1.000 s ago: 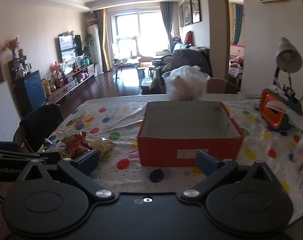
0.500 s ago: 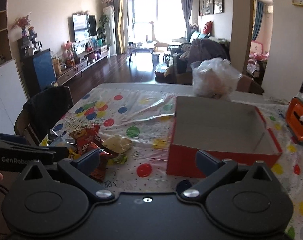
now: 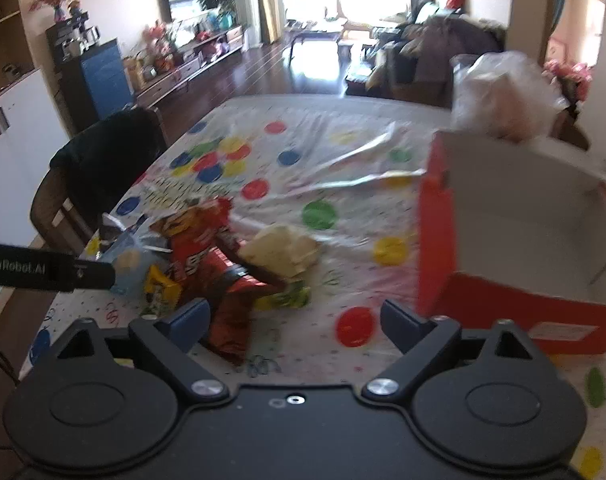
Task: Organize snacks
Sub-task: 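Move both grippers down toward the snack pile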
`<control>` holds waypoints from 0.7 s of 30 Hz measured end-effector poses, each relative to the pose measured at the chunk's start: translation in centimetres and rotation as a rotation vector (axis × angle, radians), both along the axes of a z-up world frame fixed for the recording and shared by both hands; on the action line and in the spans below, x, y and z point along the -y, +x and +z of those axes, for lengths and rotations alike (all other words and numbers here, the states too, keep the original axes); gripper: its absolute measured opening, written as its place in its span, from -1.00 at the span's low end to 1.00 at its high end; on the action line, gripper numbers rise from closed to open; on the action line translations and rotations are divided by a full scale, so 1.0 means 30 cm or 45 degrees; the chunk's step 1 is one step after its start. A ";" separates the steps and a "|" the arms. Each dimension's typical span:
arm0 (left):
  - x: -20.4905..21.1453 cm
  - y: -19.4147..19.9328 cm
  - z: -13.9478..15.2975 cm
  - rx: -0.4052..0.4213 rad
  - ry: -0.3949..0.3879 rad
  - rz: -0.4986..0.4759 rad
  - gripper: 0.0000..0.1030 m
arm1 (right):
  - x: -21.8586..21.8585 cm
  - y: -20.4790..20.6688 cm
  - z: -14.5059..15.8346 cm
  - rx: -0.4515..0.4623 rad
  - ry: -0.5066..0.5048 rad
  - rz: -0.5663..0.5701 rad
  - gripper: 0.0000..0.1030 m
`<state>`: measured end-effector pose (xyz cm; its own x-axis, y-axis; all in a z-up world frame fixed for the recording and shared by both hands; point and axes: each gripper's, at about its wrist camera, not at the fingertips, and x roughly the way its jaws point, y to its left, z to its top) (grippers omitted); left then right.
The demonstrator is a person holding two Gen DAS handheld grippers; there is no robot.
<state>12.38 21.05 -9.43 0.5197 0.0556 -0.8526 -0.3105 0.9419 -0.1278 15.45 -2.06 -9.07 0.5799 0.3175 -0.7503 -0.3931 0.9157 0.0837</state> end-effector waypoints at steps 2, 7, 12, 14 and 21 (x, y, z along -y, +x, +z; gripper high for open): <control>-0.037 0.018 -0.023 -0.019 -0.013 0.037 0.95 | -0.037 0.018 -0.026 -0.019 -0.036 0.018 0.71; -0.112 0.089 -0.069 -0.067 -0.041 0.113 0.76 | -0.097 0.076 -0.069 -0.089 -0.043 0.025 0.61; -0.191 0.162 -0.109 -0.135 -0.179 0.260 0.70 | -0.138 0.148 -0.103 -0.217 0.035 -0.066 0.53; -0.216 0.191 -0.129 -0.159 -0.252 0.314 0.69 | -0.153 0.166 -0.117 -0.258 0.063 -0.100 0.53; -0.255 0.267 -0.202 -0.284 -0.375 0.465 0.54 | -0.195 0.213 -0.160 -0.366 0.116 -0.201 0.51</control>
<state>20.40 28.70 -15.50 0.3153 -0.0595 -0.9471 -0.6619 0.7014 -0.2644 21.83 3.78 -13.88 0.3964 0.3139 -0.8628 -0.1954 0.9471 0.2548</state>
